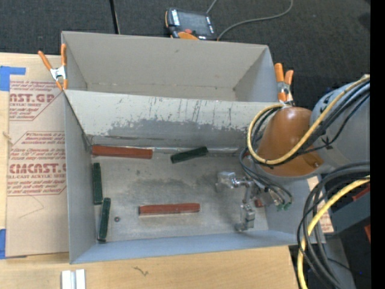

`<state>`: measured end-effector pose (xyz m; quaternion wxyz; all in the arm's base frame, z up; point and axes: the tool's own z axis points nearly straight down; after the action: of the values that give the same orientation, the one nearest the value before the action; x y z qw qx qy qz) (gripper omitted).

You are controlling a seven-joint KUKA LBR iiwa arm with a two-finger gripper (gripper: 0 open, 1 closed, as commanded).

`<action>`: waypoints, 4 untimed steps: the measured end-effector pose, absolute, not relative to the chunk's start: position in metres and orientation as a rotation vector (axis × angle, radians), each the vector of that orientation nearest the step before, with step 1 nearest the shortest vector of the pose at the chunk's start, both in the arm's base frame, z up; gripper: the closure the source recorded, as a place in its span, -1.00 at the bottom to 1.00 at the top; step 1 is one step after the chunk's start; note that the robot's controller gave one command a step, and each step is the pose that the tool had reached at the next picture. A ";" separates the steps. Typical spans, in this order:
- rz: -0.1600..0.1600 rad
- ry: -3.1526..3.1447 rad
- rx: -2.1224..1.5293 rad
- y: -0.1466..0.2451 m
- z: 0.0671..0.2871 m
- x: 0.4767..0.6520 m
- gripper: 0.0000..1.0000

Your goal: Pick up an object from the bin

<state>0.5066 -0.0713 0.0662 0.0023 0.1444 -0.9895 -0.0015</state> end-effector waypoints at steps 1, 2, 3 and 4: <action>0.003 -3.121 0.383 -0.160 0.070 0.521 -1.00; 0.005 -3.132 0.345 -0.154 0.149 0.526 -1.00; -0.006 -3.088 0.563 -0.095 0.093 0.518 -1.00; 0.006 -2.988 0.993 -0.144 0.161 0.564 -1.00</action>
Offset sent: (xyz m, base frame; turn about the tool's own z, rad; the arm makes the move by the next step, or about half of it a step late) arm 0.0143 -0.0851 0.0038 0.0378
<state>0.5644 -0.1441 0.1613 -0.0034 0.3153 -0.9490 0.0020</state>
